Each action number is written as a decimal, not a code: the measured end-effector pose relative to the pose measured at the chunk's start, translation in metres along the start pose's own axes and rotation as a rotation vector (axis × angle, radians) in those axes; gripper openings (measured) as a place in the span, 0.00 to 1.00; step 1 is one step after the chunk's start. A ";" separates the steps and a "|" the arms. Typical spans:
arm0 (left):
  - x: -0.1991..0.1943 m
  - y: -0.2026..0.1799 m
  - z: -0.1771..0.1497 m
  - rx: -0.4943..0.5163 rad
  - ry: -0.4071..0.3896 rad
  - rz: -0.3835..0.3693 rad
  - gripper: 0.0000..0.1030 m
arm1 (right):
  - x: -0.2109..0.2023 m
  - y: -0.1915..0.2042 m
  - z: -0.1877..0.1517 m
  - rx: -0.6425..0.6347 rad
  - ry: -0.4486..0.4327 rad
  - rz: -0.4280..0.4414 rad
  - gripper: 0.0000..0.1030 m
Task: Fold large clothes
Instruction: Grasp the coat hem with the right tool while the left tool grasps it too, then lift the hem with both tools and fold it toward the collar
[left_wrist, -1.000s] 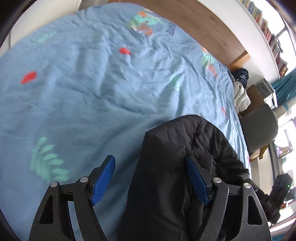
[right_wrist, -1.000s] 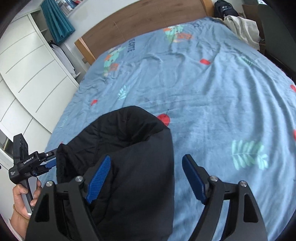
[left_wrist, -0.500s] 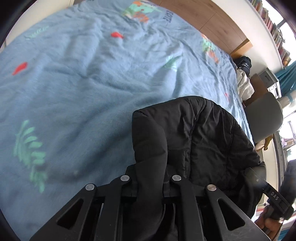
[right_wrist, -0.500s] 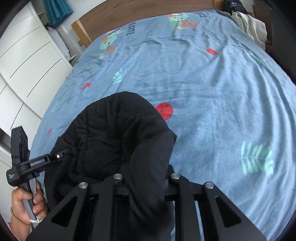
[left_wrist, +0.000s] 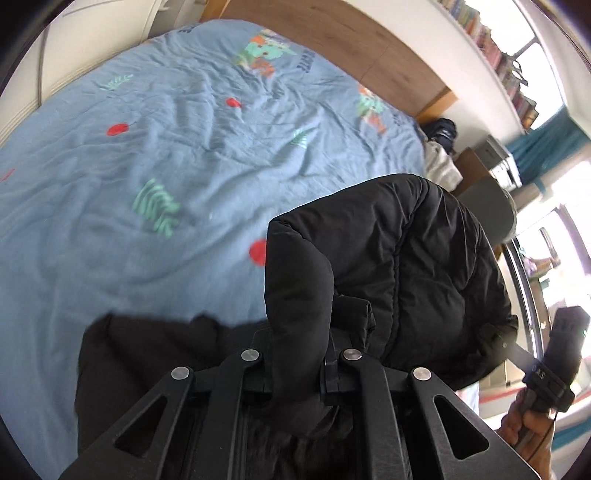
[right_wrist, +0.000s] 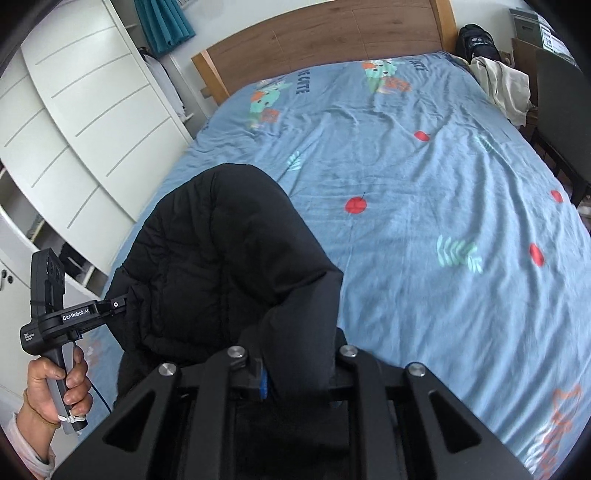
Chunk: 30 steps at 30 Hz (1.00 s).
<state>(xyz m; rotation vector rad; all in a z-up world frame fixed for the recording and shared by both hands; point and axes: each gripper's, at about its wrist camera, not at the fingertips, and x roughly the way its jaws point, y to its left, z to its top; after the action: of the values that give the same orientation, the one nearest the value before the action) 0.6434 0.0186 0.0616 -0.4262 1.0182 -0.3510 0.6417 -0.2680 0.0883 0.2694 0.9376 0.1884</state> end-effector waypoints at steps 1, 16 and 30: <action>-0.005 0.000 -0.010 0.014 -0.003 -0.002 0.13 | -0.008 0.003 -0.014 -0.007 -0.006 0.002 0.16; -0.016 0.032 -0.135 0.122 -0.052 -0.015 0.21 | -0.017 -0.005 -0.146 -0.023 -0.090 0.068 0.24; -0.032 0.038 -0.181 0.206 -0.040 0.052 0.21 | -0.029 -0.004 -0.191 -0.098 -0.081 0.045 0.30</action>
<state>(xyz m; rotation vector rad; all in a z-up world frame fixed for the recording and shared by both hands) 0.4730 0.0348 -0.0163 -0.2199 0.9417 -0.3943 0.4700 -0.2523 0.0015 0.2064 0.8399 0.2620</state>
